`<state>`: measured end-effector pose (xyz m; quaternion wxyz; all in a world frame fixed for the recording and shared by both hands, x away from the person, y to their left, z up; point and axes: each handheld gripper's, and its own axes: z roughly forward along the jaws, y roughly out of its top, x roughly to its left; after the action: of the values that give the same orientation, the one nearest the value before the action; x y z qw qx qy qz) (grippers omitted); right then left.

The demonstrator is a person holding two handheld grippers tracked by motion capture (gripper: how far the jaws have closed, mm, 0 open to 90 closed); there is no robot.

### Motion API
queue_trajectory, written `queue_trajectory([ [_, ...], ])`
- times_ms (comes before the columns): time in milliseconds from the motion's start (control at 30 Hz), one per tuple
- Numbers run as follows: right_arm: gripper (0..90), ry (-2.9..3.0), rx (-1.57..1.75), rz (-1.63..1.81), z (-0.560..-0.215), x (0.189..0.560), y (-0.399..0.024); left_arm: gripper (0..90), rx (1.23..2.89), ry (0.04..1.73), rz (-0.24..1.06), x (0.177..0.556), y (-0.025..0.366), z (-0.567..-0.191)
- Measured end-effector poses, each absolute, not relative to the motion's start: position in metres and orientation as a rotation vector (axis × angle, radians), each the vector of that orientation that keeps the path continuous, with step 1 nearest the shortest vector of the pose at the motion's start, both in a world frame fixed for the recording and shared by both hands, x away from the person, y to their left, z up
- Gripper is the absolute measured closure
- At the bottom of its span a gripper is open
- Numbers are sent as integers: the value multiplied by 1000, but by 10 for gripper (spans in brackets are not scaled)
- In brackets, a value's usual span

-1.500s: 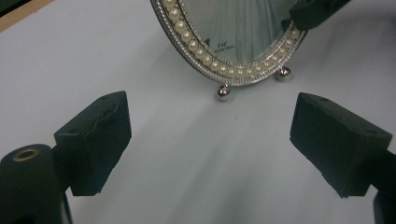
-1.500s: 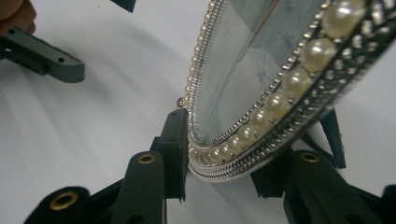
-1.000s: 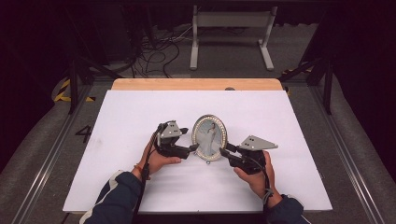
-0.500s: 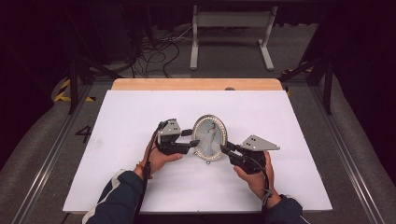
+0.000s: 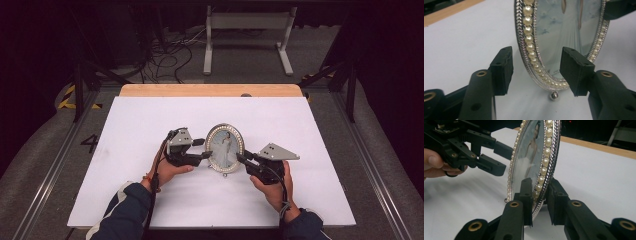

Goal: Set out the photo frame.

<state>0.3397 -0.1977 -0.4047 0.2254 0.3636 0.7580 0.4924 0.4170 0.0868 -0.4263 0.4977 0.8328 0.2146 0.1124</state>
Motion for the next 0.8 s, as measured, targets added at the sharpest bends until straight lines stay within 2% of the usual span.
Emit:
queue_trajectory([
  [100, 691, 2082, 1007, 1360, -404, 338, -199, 423, 2002, 537, 274, 417, 86, -427],
  [267, 685, 2028, 1000, 1409, -401, 334, -203, 418, 1972, 568, 277, 419, 86, -427],
  [500, 709, 2038, 999, 1379, -403, 334, -200, 445, 1990, 540, 255, 419, 82, -428],
  [533, 742, 2035, 990, 1365, -402, 333, -200, 444, 2004, 528, 260, 419, 80, -428],
  [633, 753, 2028, 981, 1360, -401, 333, -200, 445, 2006, 520, 247, 418, 79, -429],
  [700, 764, 2023, 978, 1361, -400, 332, -200, 485, 2010, 510, 239, 418, 79, -428],
  [800, 765, 2020, 977, 1362, -400, 332, -200, 485, 2012, 514, 244, 417, 79, -428],
])
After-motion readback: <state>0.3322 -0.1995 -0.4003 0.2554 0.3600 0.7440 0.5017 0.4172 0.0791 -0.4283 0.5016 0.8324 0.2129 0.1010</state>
